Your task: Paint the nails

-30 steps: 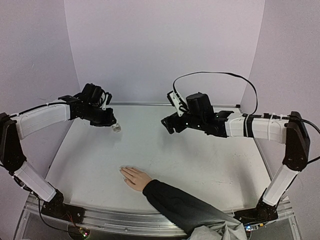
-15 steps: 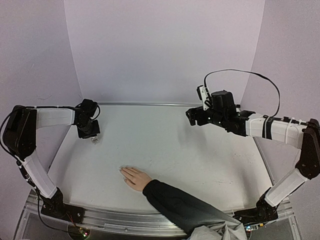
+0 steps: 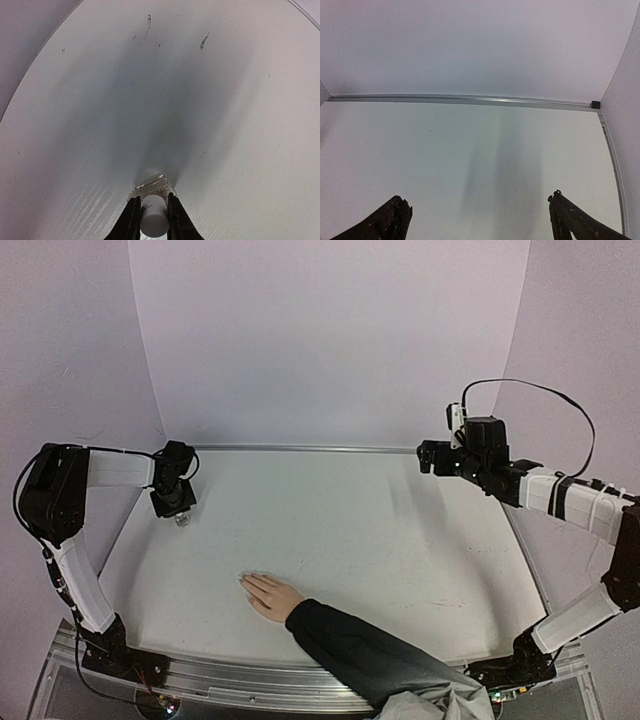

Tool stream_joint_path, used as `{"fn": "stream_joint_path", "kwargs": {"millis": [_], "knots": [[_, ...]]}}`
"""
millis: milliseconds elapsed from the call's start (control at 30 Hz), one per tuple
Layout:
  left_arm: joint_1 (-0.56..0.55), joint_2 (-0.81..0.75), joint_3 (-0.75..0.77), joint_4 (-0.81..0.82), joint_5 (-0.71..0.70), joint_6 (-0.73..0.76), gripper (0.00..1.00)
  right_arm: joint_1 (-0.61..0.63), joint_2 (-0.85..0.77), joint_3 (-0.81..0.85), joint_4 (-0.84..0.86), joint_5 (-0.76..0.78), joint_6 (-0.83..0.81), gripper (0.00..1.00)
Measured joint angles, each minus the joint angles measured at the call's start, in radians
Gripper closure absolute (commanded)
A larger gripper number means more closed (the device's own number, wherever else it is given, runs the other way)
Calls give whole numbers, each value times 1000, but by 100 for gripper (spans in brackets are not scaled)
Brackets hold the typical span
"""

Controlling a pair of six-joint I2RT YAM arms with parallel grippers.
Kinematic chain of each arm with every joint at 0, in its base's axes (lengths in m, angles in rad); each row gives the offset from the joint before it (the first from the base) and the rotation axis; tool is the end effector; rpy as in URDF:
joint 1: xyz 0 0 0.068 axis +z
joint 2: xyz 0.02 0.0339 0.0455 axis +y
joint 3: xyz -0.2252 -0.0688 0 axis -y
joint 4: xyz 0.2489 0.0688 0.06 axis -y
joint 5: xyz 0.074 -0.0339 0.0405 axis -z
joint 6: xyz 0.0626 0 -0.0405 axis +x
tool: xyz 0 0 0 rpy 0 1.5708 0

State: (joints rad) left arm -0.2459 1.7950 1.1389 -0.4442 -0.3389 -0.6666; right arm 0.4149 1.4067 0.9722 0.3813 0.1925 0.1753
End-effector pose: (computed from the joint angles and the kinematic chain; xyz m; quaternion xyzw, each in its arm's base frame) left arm 0.3583 -0.0685 0.1102 -0.2386 0.9292 0.0460 0.2785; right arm 0.3430 0.1380 0.2781 -0.0207 0.7250 0.1325 0.6755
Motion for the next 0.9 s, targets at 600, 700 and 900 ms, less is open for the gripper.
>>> {"fn": "stream_joint_path", "kwargs": {"millis": [600, 700, 900], "knots": [[0, -325, -32, 125, 23, 207, 8, -470, -202, -112, -12, -287, 47, 2], [5, -478, -70, 248, 22, 361, 6, -476, -250, -128, -14, -282, 22, 2], [109, -596, -115, 465, 57, 553, 5, -472, -280, -134, -12, -260, -24, 2]]}}
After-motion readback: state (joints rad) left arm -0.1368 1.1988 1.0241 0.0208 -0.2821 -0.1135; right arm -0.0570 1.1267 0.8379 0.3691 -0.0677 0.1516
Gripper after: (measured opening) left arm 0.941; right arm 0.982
